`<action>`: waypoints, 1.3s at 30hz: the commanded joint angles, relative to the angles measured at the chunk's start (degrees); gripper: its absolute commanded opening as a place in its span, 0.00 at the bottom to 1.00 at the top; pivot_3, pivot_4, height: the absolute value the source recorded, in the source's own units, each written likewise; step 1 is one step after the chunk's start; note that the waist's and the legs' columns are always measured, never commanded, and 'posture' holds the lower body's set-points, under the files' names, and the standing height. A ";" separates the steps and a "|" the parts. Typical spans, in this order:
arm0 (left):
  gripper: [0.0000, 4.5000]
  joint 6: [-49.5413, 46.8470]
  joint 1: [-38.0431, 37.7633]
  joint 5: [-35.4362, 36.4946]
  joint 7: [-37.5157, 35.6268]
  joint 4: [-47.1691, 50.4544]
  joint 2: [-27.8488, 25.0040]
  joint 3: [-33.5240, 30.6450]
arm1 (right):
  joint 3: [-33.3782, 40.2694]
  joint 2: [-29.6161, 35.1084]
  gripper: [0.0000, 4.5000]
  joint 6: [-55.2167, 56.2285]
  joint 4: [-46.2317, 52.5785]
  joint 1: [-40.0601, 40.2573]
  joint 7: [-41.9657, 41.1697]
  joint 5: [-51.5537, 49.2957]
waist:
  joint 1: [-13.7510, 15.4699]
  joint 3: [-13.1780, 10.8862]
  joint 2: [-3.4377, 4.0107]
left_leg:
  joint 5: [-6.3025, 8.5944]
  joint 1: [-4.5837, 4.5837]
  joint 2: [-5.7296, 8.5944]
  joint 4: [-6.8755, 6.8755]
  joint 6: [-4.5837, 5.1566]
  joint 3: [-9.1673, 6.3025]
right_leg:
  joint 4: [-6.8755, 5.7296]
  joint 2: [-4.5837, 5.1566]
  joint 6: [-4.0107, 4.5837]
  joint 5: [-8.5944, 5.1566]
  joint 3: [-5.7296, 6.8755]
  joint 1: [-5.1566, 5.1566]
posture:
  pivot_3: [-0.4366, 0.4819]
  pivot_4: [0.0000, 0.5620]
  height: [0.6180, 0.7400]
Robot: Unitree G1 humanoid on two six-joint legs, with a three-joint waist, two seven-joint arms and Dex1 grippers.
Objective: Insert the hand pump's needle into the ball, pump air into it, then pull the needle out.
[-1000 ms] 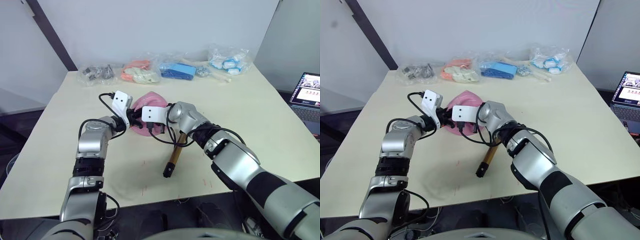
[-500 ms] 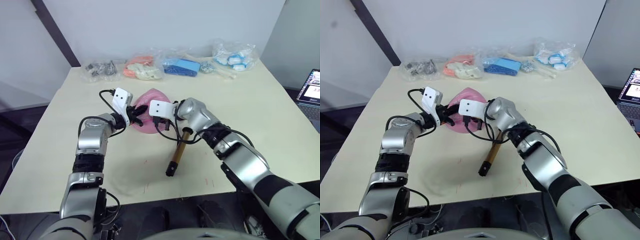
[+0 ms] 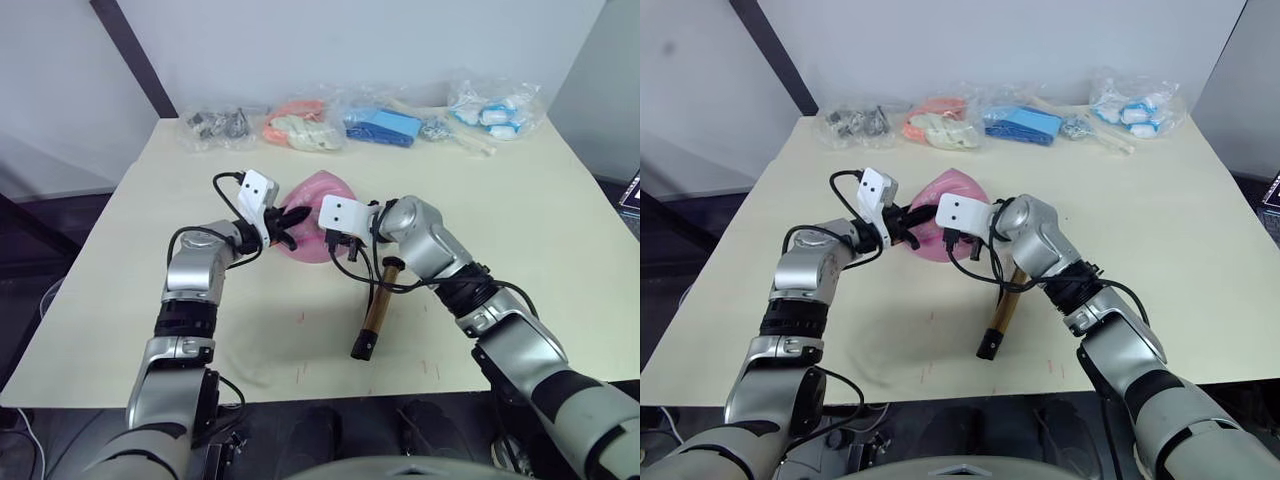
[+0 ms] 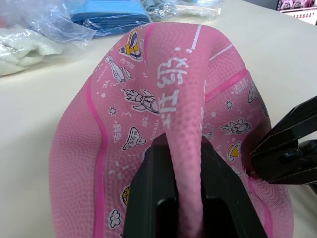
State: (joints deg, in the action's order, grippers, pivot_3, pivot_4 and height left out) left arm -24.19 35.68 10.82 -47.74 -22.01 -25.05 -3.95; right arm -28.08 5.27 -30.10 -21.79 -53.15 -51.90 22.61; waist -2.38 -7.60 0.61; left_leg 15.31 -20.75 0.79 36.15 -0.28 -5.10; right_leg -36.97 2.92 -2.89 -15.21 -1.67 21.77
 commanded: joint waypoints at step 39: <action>0.00 -0.76 -0.81 -1.86 -0.41 -7.79 0.18 3.92 | 36.97 15.92 0.97 6.98 46.44 44.01 4.31 -40.49 | 1.30 -1.00 -0.20 | -0.09 -0.32 0.10 0.04 -0.08 -0.48 | 0.16 0.10 -0.28 -0.16 0.52 -0.11 | 0.48 0.27 0.99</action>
State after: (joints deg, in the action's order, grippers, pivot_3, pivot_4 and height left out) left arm -22.85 38.04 11.04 -48.48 -24.25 -24.82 -2.76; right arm 6.27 20.31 -25.76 21.48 -10.59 -46.31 -14.62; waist -1.08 -8.60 0.41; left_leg 15.23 -21.06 0.88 36.19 -0.37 -5.58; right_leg -36.82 3.02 -3.19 -15.38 -1.15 21.65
